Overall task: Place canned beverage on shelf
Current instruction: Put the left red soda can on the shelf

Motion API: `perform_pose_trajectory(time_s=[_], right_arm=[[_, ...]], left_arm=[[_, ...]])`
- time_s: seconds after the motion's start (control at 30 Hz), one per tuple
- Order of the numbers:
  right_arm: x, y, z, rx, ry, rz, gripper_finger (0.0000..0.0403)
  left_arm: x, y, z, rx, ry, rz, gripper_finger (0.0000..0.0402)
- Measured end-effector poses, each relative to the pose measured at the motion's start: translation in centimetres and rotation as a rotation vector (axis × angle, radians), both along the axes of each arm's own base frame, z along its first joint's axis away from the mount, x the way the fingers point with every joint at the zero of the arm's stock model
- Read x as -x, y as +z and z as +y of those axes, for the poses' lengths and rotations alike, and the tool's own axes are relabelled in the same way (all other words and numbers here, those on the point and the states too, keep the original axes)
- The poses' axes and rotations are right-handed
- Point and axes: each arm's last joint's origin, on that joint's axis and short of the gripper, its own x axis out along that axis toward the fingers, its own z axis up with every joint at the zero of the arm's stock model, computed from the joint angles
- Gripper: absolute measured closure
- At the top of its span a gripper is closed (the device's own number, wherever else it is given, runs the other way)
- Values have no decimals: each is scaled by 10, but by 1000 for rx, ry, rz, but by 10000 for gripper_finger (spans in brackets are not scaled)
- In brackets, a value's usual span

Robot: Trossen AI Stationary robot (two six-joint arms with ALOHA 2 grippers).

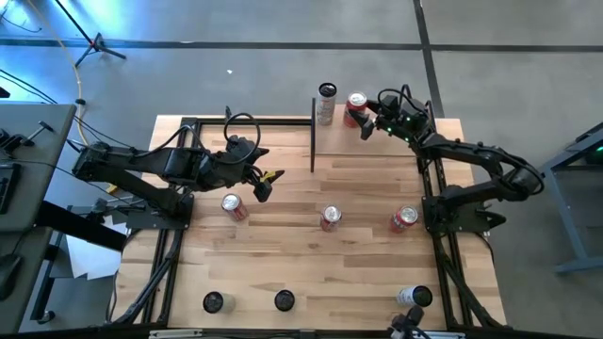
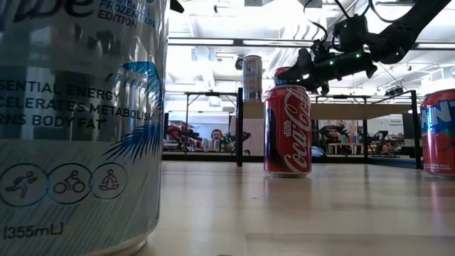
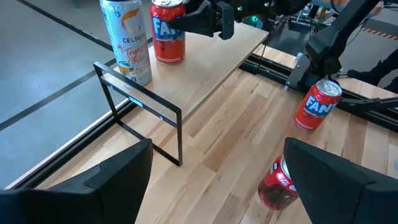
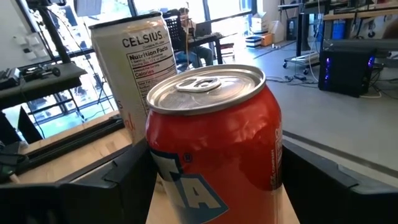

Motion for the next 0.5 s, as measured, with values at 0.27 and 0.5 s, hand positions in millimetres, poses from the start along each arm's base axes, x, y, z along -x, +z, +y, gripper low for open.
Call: perform_pose_trajectory(time_s=[0.27,0.5], right_arm=[[-4,-5,-5,-6,0,-31,124],[-4,-5,-5,-11,-17,-35,119]], left_arm=[[0,0,0,0,0,0,64],[0,0,0,0,0,0,64]])
